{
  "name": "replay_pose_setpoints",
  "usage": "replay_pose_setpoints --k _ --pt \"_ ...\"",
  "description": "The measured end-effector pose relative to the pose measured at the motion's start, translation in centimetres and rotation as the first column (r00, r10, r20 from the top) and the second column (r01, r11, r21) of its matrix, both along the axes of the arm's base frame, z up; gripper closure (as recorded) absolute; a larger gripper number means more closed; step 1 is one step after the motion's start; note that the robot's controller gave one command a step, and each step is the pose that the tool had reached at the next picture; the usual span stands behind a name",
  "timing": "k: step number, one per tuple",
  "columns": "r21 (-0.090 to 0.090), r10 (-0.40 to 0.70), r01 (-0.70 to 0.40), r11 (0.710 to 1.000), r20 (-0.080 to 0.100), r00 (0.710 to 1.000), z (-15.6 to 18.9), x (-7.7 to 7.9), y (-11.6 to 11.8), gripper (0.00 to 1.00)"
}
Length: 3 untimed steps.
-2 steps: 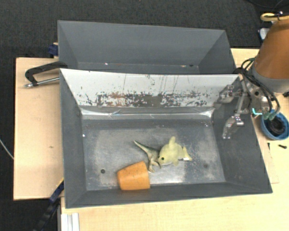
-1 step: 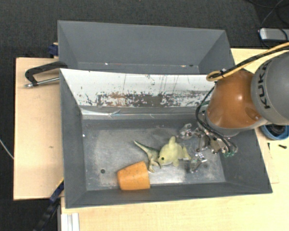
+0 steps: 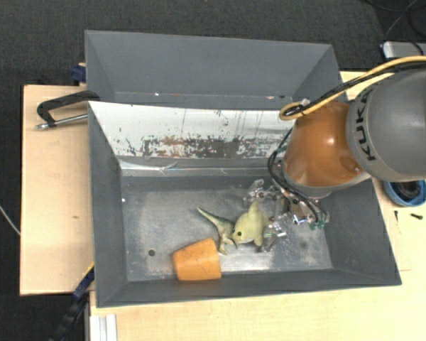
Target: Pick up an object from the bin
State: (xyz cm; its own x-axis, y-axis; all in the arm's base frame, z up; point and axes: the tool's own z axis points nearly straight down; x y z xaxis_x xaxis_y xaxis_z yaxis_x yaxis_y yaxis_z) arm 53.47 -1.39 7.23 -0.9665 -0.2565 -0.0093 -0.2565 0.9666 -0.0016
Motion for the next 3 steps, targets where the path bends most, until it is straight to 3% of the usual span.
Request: replay_pose_setpoints --k 1,2,3 --pt "0.000 -0.001 0.001 1.000 0.000 1.000 0.1 0.1 -0.1 1.00" --pt "0.000 0.126 -0.126 0.992 -0.008 0.992 3.1 -2.4 -0.7 1.00" --pt "-0.002 0.137 -0.137 0.991 0.005 0.990 16.6 -2.1 -0.6 1.00"
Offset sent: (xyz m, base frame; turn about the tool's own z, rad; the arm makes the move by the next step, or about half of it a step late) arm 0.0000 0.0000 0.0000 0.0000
